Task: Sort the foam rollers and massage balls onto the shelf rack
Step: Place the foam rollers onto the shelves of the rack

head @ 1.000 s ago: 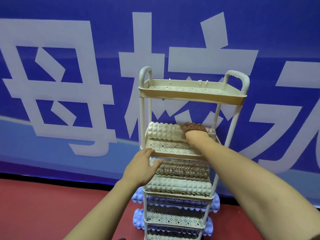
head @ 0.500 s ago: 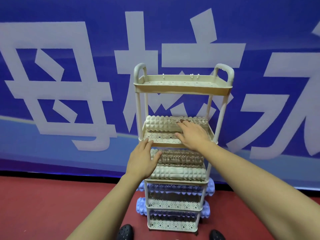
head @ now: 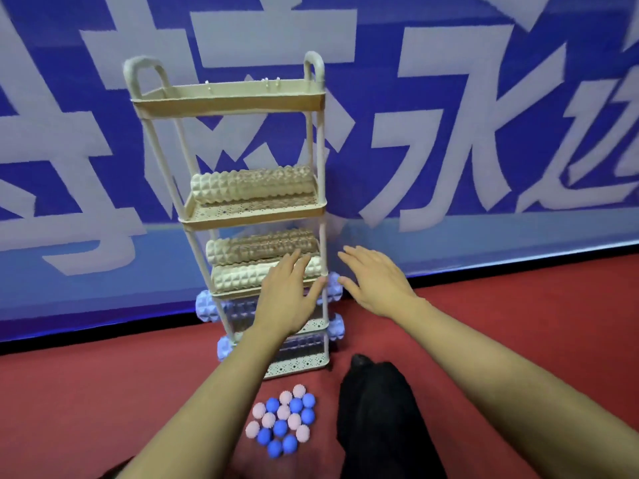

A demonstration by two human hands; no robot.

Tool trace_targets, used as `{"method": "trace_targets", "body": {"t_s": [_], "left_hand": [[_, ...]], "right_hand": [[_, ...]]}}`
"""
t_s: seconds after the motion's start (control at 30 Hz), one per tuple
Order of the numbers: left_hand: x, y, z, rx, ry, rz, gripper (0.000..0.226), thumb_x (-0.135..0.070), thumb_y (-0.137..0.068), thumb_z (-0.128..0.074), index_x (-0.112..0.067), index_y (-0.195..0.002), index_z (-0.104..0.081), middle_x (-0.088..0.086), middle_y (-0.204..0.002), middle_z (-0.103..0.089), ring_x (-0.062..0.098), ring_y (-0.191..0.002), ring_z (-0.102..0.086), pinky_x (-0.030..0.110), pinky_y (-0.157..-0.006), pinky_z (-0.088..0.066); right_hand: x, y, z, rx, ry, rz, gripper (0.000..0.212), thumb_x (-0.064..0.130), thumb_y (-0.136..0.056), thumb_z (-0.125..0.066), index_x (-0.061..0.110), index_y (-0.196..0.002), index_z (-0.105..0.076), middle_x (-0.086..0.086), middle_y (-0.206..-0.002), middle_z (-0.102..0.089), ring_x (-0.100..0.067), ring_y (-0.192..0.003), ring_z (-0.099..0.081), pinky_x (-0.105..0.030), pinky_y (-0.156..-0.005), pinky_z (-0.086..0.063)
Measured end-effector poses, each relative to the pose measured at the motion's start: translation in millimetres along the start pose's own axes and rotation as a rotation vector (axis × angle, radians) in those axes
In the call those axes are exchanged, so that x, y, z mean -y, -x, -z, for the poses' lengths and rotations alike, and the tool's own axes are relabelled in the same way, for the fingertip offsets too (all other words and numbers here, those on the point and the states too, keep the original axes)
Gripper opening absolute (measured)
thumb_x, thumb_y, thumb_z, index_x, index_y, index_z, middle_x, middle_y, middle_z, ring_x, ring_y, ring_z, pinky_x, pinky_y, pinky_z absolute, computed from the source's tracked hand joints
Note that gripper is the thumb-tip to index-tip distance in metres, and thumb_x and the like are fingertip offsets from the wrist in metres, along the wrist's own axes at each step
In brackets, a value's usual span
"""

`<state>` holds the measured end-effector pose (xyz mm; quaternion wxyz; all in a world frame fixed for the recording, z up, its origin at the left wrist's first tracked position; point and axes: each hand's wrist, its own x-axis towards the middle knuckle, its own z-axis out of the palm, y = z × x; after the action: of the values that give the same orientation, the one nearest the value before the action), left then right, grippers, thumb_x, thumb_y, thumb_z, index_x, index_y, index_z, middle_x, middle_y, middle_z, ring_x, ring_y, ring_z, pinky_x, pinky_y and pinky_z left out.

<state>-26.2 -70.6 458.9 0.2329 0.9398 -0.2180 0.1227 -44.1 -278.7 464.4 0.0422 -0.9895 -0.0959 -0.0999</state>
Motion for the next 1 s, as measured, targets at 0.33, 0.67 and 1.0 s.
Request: {"method": "trace_targets", "body": {"t_s": [0.33,0.67,1.0], "left_hand": [[-136.0,38.8,-167.2,0.353,0.059,-0.191,0.065,-0.054,-0.100,-0.048,-0.018,-0.153,-0.040,0.006,-0.163,-0.033,0.026,-0.151,-0.028,0.048,-0.121,-0.024],[-193.3,79.1,-282.3,0.666,0.034,-0.457,0.069,-0.060,-0.100,-0.041,-0.021,-0.156,-0.032,0.003,-0.165,-0.026,0.024,-0.153,-0.022,0.046,-0.124,-0.018],[-193.0,112.2,-374.5,1.026,0.002,-0.528,0.074,-0.060,-0.098,-0.035,-0.029,-0.161,-0.010,-0.003,-0.170,-0.004,0.019,-0.156,-0.003,0.047,-0.126,-0.007]], "right_hand": [[-136.2,190.9,-80.4,0.164,-0.031,-0.350,0.062,0.051,-0.103,-0.041,0.022,-0.157,-0.033,0.002,-0.164,-0.031,-0.019,-0.151,-0.028,-0.036,-0.123,-0.016],[-181.0,323.9,-215.4,0.464,-0.163,-0.552,0.066,0.057,-0.100,-0.042,0.021,-0.154,-0.035,0.000,-0.159,-0.038,-0.023,-0.145,-0.036,-0.039,-0.119,-0.025],[-184.1,391.0,-354.1,0.788,-0.302,-0.579,0.076,0.054,-0.094,-0.058,0.028,-0.158,-0.027,0.002,-0.158,-0.037,-0.022,-0.142,-0.039,-0.038,-0.117,-0.026]]}}
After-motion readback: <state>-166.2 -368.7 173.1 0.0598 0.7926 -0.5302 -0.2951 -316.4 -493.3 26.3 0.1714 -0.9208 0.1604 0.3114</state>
